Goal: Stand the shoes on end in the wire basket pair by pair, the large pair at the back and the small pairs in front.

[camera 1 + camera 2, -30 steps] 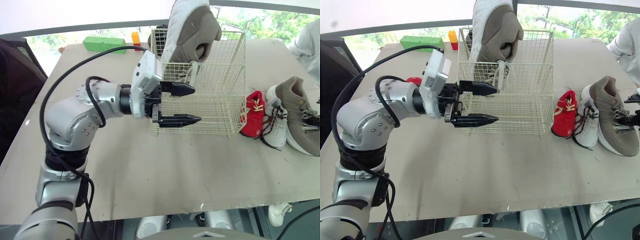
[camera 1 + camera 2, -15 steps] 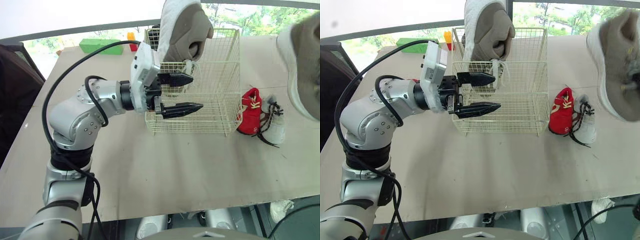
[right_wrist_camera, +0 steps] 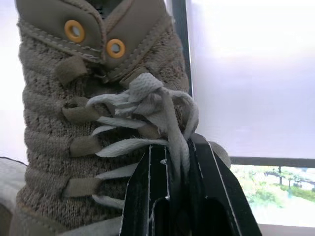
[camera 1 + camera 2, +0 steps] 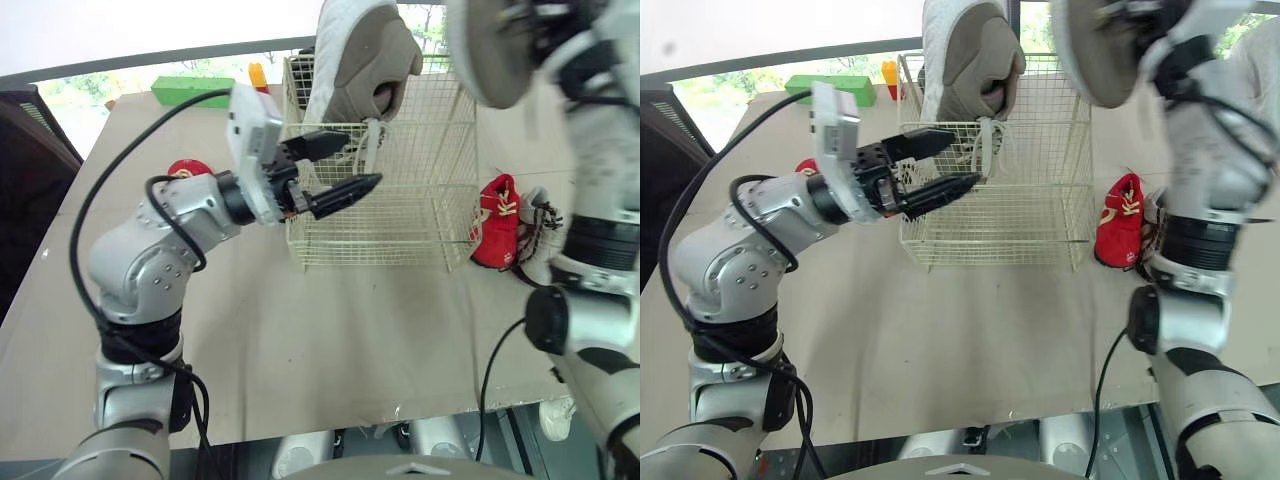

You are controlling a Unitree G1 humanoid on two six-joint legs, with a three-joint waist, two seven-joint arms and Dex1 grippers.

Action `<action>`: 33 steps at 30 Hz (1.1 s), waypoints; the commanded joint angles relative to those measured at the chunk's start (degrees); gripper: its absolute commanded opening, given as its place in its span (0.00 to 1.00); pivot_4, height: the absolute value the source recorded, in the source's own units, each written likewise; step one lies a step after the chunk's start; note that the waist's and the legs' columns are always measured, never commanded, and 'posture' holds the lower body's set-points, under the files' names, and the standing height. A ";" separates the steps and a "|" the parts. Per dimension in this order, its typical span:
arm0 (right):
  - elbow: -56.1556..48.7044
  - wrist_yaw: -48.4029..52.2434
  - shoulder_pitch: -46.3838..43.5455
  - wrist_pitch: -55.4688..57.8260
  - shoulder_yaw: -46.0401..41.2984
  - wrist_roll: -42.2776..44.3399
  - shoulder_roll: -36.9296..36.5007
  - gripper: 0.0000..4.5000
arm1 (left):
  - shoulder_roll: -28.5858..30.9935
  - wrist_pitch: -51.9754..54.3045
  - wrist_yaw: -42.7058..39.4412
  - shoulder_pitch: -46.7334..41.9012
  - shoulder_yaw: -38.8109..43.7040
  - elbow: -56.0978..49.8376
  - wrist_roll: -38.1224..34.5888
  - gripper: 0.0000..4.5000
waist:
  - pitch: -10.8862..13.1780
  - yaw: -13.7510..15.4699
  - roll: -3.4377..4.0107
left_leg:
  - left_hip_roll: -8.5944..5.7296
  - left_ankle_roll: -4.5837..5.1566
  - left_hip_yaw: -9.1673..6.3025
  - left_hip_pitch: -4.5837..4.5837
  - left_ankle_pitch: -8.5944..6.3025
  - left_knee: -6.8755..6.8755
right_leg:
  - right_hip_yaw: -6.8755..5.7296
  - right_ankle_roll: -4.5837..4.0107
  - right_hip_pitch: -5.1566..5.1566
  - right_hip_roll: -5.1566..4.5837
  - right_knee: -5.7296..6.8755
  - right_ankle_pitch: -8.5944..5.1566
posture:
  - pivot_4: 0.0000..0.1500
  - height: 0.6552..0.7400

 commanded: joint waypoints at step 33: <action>9.77 -0.55 13.20 -20.86 8.28 -6.82 9.43 0.01 | 8.71 -4.66 0.66 15.12 13.35 -7.15 -18.40 1.00 | -0.25 -0.47 -0.31 | 0.10 -0.13 -0.28 1.42 0.06 -0.37 | -0.15 -0.22 1.29 0.20 -0.11 0.03 | 1.00 1.00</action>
